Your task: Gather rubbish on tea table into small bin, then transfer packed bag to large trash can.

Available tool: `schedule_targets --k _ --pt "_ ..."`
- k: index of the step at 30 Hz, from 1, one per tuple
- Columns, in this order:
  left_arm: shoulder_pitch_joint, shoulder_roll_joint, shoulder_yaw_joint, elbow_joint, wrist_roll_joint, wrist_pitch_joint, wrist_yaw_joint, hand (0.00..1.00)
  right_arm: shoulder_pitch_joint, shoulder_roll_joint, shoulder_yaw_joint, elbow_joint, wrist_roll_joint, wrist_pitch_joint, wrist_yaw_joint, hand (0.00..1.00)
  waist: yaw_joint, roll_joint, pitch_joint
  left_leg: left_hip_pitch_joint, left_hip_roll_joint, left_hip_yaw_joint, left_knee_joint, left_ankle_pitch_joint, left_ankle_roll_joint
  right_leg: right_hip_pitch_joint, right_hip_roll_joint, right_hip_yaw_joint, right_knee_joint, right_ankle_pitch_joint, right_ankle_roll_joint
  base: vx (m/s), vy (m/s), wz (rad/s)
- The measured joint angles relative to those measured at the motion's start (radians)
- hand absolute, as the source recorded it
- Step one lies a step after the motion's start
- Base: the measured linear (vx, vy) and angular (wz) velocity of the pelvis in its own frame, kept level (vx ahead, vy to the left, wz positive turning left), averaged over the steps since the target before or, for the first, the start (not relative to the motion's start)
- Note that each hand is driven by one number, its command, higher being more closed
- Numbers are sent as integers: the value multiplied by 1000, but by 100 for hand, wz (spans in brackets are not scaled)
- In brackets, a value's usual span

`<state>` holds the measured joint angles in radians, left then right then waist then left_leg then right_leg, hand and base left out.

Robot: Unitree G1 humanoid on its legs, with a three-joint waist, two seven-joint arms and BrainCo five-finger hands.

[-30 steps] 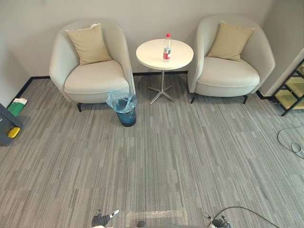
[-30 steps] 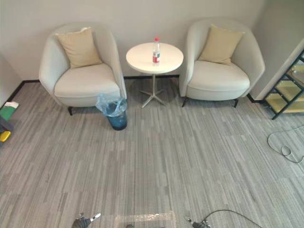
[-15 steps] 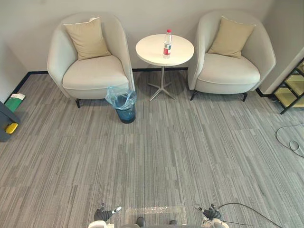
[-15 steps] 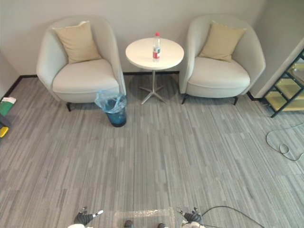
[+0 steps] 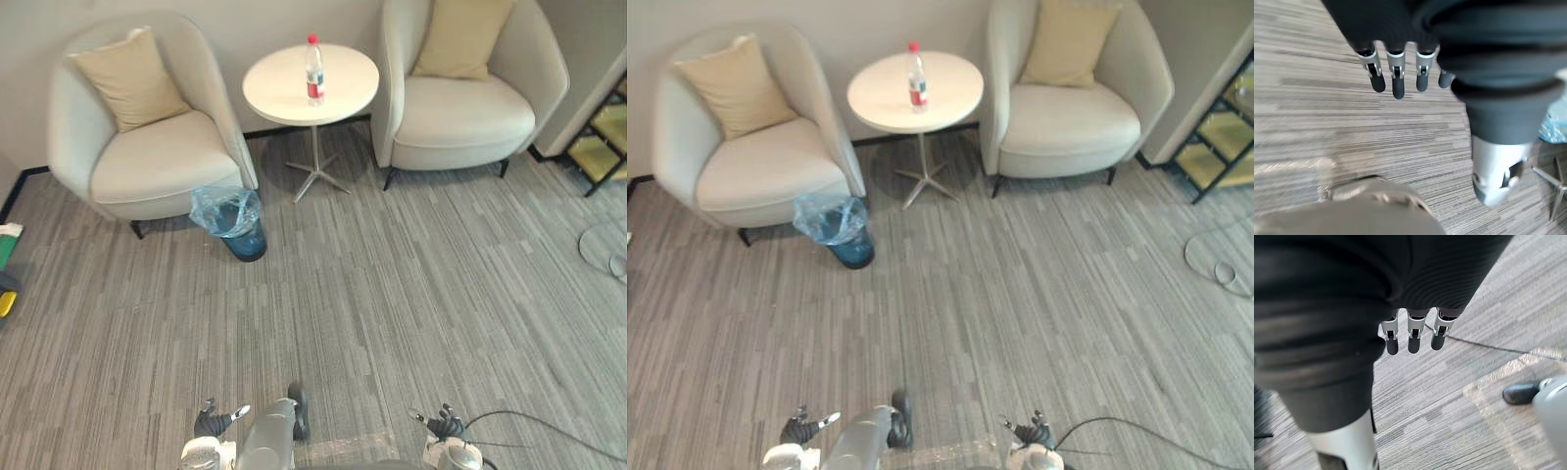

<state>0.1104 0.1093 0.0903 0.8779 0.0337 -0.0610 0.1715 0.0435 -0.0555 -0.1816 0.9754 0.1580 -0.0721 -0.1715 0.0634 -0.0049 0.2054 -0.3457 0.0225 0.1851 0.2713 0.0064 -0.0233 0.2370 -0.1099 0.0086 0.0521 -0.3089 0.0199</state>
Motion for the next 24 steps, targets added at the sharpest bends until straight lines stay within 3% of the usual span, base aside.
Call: schedule_targets --k 1,3,4,5,6,7,9,10,11,14,15,16,17,18,20,21,22,24 --pt "-12 15 -1 -1 0 -1 0 0 -6 19 8 -2 -3 4 4 0 -8 -23 -1 -19 -15 5 60 -65 15 -16 -20 4 43 13 1 419 141 -24" --pt "-18 19 -1 4 -8 0 0 0 -3 25 7 1 -9 7 6 0 -2 -35 -6 -6 -13 35 121 -128 39 -88 -31 37 231 17 11 540 196 -19" --pt "-20 23 -5 12 -17 1 1 0 -4 23 6 0 -13 7 6 0 -7 -41 -5 28 -19 51 117 -157 50 -139 -40 49 371 41 50 649 247 -33" --pt "-20 28 -18 21 -18 2 1 0 -6 22 7 -4 -28 7 9 0 -7 -44 -3 83 -26 58 95 -185 53 -207 -48 57 557 102 131 534 197 -28" --pt "-21 32 -26 26 -18 4 1 0 -6 23 8 -6 -37 6 11 0 -10 -44 -1 132 -33 58 73 -200 54 -261 -49 57 698 117 165 511 159 -21" --pt "-21 33 -39 26 -18 6 1 0 -4 22 10 -5 -40 6 15 0 -17 -41 2 193 -36 57 42 -209 55 -309 -48 42 835 101 161 492 106 -10" --pt "-24 31 -78 26 -18 4 0 0 -2 11 40 -17 -41 6 19 0 -26 -26 11 347 -32 45 -50 -212 55 -403 -57 -79 954 44 82 473 65 -6" --pt "-30 24 -91 30 -19 3 -1 0 -10 5 47 -21 -42 3 20 0 -34 -10 20 412 -21 43 -94 -212 55 -446 -57 -150 916 11 34 456 5 3" --pt "-42 12 -90 35 -19 3 0 0 -16 4 47 -21 -42 3 22 0 -40 -8 24 452 -7 43 -113 -212 55 -485 -51 -201 833 -8 14 541 -43 11" --pt "-61 -7 -89 39 -23 3 -1 0 -33 3 48 -26 -40 -2 25 0 -68 -16 31 504 19 12 -133 -212 54 -578 -7 -213 535 41 18 439 -130 35" --pt "-66 -14 -91 38 -23 2 -2 0 -36 3 48 -26 -40 -1 25 0 -76 -29 31 528 17 -12 -149 -221 40 -585 13 -179 327 156 26 460 -238 63" --pt "-66 -18 -91 38 -23 2 -2 0 -29 3 48 -24 -40 0 25 0 -80 -42 26 542 7 -41 -152 -241 9 -583 13 -138 225 240 28 638 -349 79" --pt "-78 -37 -88 54 -21 3 -1 0 -32 -8 39 -26 -37 -2 26 0 -83 -28 32 576 28 -94 -150 -294 -31 -592 29 -119 287 310 -7 532 -309 62" --pt "-84 -54 -88 67 -17 3 -2 0 -49 -25 38 -25 -39 -1 25 0 -78 11 32 574 63 -122 -128 -305 -39 -607 44 -141 362 233 -11 422 -247 53" --pt "-85 -65 -86 69 -17 3 -2 0 -45 -25 17 -27 -36 -1 26 0 -85 35 33 553 89 -148 -54 -304 -40 -586 46 -185 385 182 -26 427 -244 50" --pt "-87 -79 -69 70 -16 3 -2 0 -38 -21 -2 -41 -32 0 25 0 -89 50 36 500 116 -166 91 -296 -54 -545 54 -216 378 151 -39 429 -259 76" --pt "-87 -95 -52 65 -16 4 -3 0 -19 -17 1 -64 -28 1 23 0 -91 61 43 420 148 -161 294 -252 -105 -482 65 -244 353 129 -46 421 -240 78" --pt "-75 -108 -31 28 -16 2 -5 0 7 0 8 -92 -20 2 23 0 -76 61 54 307 222 -99 573 -250 -110 -363 91 -266 289 112 -71 415 -167 36"
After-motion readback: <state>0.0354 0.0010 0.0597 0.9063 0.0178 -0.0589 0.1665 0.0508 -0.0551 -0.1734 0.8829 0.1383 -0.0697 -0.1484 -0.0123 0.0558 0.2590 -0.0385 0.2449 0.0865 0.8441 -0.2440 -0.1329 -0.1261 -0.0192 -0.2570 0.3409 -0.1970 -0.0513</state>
